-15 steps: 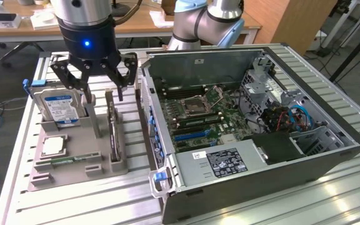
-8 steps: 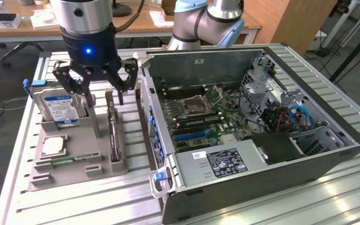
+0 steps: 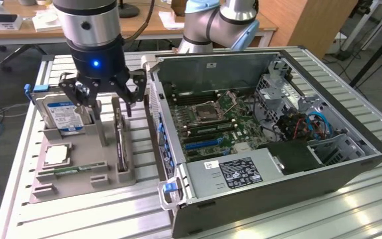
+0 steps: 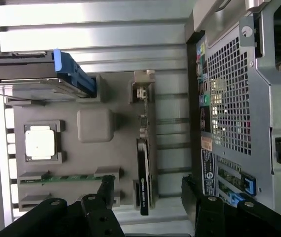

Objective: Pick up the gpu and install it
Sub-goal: 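Pick up the gpu and move the gpu toward the slot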

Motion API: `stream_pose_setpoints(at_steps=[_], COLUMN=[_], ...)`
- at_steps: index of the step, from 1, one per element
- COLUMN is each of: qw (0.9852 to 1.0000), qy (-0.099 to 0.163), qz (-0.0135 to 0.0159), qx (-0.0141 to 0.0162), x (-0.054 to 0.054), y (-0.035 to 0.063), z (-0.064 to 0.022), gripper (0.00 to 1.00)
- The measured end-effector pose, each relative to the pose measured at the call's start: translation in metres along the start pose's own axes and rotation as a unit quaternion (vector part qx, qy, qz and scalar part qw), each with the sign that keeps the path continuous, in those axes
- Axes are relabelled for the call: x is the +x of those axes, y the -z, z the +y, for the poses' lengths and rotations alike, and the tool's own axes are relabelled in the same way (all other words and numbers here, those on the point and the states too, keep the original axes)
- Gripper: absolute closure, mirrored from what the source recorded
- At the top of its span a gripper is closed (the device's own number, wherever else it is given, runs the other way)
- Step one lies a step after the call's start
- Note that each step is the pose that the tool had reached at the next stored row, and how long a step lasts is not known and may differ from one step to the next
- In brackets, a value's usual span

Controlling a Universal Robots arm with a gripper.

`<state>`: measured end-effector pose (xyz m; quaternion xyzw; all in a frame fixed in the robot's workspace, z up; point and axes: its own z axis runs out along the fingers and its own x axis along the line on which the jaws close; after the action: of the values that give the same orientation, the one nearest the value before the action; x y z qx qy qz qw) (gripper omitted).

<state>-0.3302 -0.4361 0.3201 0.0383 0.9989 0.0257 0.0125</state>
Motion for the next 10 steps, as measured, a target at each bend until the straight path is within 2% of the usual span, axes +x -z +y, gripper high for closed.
stream_pose_setpoints(at_steps=[10], qw=[1.0000], qy=[0.000], qz=[0.0000], qx=[0.0000], x=[0.000], y=[-0.0153], z=[-0.0009], gripper=[0.34])
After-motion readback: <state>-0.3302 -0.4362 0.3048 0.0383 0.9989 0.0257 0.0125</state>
